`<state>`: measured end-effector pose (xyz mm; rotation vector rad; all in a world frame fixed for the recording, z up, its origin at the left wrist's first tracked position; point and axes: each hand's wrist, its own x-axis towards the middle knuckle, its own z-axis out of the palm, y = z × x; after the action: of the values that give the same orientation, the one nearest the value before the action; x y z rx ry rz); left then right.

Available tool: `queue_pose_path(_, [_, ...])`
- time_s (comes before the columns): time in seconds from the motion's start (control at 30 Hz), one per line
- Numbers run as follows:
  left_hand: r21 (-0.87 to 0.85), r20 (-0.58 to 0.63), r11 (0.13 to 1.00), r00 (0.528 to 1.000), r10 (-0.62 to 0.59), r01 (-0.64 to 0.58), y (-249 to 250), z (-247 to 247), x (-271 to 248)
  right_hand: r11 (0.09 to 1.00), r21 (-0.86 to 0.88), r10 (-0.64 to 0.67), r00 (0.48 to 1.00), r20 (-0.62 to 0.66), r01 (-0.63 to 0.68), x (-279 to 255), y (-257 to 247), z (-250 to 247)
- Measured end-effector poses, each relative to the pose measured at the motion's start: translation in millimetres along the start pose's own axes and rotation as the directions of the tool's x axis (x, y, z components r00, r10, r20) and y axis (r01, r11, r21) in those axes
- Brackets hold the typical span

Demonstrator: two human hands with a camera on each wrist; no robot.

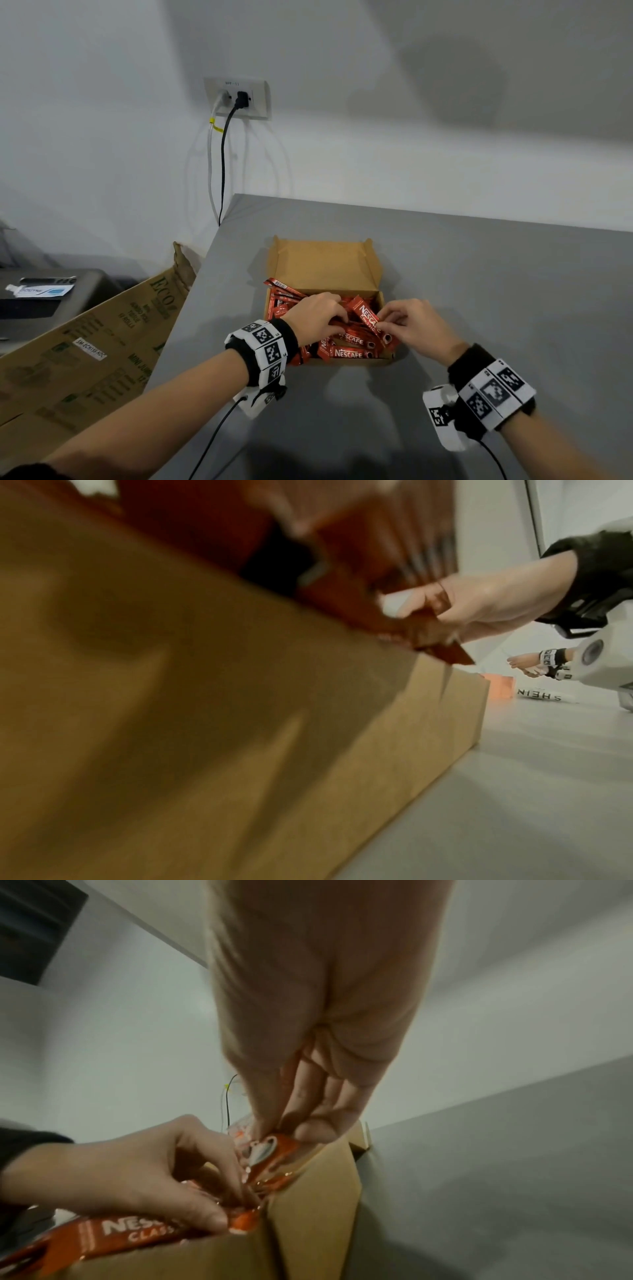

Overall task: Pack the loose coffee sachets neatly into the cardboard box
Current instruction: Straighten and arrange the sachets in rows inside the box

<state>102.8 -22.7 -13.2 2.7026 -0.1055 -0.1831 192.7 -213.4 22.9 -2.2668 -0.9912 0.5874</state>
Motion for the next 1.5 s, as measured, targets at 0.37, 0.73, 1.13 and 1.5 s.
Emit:
queue_pose_path(0.37, [-0.068,-0.004,0.998,1.000,-0.006,0.006,-2,-1,0,0.990,-0.070,-0.123,0.990,-0.062,0.119,4,-7,22])
queue_pose_path(0.73, [-0.134,0.006,0.991,1.000,-0.007,0.008,-4,-7,-1,0.843,-0.527,-0.078,0.994,0.083,0.110,13,-31,51])
queue_pose_path(1.13, [-0.076,0.080,0.997,0.997,-0.019,0.025,-3,-11,-3,0.857,-0.512,-0.022,0.997,0.078,0.059,20,-22,51])
queue_pose_path(1.5, [-0.073,0.038,0.996,0.998,-0.051,0.053,-3,-9,0,0.798,-0.573,-0.056,0.971,0.234,0.185,7,-23,31])
